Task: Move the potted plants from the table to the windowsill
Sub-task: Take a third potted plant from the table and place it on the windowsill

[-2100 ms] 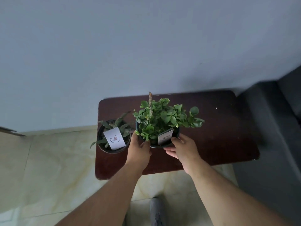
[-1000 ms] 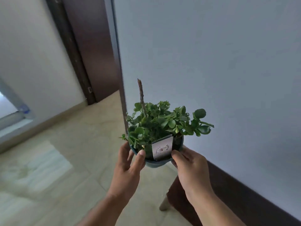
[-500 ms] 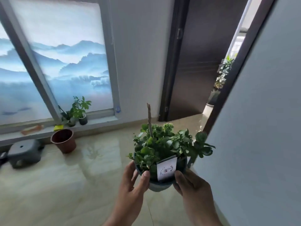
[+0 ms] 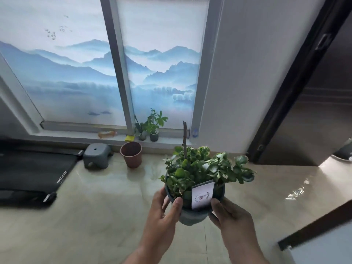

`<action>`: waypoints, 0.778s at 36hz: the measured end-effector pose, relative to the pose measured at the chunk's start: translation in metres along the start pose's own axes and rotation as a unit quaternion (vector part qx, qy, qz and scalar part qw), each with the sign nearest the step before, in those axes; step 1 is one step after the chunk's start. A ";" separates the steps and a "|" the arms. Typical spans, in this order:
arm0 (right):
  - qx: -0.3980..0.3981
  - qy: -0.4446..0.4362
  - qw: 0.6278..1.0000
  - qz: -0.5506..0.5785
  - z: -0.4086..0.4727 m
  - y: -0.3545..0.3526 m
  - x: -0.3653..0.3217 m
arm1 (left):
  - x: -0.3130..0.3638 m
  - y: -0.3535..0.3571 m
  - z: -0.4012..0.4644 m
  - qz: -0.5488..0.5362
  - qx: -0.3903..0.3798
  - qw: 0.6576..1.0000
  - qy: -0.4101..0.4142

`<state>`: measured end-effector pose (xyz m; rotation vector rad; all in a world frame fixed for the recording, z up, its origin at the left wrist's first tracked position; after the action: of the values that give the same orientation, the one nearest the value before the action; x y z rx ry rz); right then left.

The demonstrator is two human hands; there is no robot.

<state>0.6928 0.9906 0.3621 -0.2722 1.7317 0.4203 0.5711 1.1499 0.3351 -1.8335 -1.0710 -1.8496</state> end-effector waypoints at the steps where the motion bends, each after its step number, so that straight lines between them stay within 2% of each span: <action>1: -0.012 0.004 1.000 -0.003 0.022 0.007 0.002 | -0.001 -0.001 0.018 0.000 0.009 1.000 0.001; 11: -0.106 0.037 0.993 -0.025 0.188 0.075 -0.006 | -0.001 -0.002 0.176 -0.023 0.069 0.997 -0.013; 20: -0.121 0.061 0.990 -0.039 0.310 0.139 -0.009 | 0.003 -0.018 0.302 -0.044 0.107 0.993 -0.016; 28: -0.110 0.064 0.991 -0.048 0.427 0.200 0.000 | -0.006 -0.041 0.436 -0.032 0.095 0.995 -0.018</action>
<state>0.9926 1.3516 0.3179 -0.5492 1.7896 0.5341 0.8538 1.4786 0.2709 -1.7478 -1.2850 -1.6892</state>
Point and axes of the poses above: each hand's wrist, its own z-axis towards the middle knuckle, its own y-axis out of the palm, x = y × z, the point moved 9 cm from there along z, towards the middle knuckle, and after that the axes turned 3 degrees about -y, right-handed, at the moved point
